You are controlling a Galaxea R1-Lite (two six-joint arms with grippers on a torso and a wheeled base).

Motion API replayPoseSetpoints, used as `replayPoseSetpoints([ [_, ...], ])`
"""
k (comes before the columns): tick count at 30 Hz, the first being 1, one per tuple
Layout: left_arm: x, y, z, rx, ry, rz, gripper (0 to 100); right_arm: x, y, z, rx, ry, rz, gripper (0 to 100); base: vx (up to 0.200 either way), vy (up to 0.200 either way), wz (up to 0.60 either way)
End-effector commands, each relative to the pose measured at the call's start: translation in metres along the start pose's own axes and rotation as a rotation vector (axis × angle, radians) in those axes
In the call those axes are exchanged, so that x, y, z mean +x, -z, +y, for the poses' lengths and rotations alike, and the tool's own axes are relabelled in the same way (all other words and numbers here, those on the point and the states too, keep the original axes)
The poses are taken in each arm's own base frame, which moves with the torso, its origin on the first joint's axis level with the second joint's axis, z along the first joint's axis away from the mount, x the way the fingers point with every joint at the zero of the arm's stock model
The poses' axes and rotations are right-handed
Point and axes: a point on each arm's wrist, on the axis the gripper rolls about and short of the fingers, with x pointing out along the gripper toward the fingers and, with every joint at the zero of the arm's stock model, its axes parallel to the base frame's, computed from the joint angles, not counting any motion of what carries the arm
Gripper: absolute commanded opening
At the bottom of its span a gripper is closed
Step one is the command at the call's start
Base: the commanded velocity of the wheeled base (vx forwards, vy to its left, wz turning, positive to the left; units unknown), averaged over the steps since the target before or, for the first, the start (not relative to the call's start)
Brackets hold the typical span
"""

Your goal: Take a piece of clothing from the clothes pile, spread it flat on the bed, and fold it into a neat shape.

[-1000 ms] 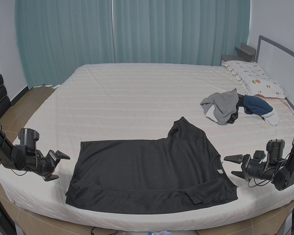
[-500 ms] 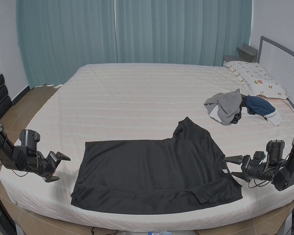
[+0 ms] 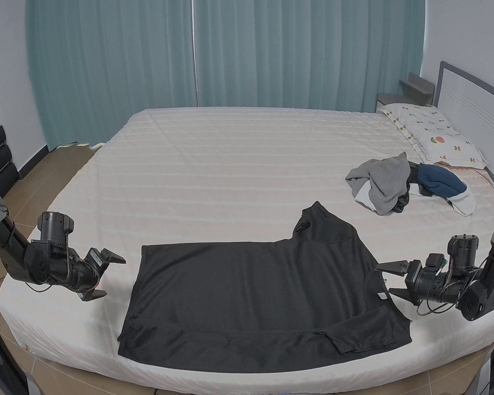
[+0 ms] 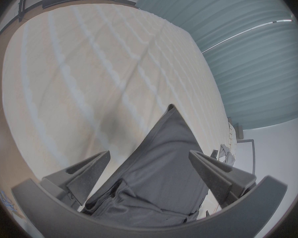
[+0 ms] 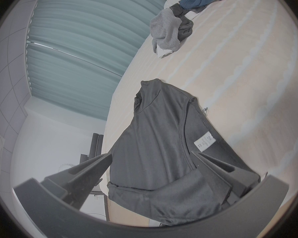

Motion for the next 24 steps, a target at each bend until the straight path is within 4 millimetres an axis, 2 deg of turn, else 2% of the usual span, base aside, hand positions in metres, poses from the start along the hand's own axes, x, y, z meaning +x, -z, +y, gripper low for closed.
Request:
replayPoseSetpoints([
  [1, 0.002, -0.009, -0.012, 0.018, 0.034, -0.027, 100, 0.001, 0.001, -0.001, 0.001, 0.002, 0.003, 100, 0.000, 0.000, 0.00],
  [7, 0.027, -0.015, -0.023, 0.045, 0.041, -0.019, 100, 0.002, 0.002, 0.000, -0.005, 0.001, 0.009, 100, 0.000, 0.000, 0.00],
  [16, 0.083, -0.032, -0.041, 0.095, 0.078, -0.017, 100, 0.003, 0.003, -0.002, -0.006, 0.005, 0.014, 100, 0.000, 0.000, 0.00],
  [24, 0.115, -0.045, -0.054, 0.168, 0.122, -0.035, 100, 0.008, 0.004, -0.005, -0.004, 0.013, 0.026, 100, 0.000, 0.000, 0.00],
])
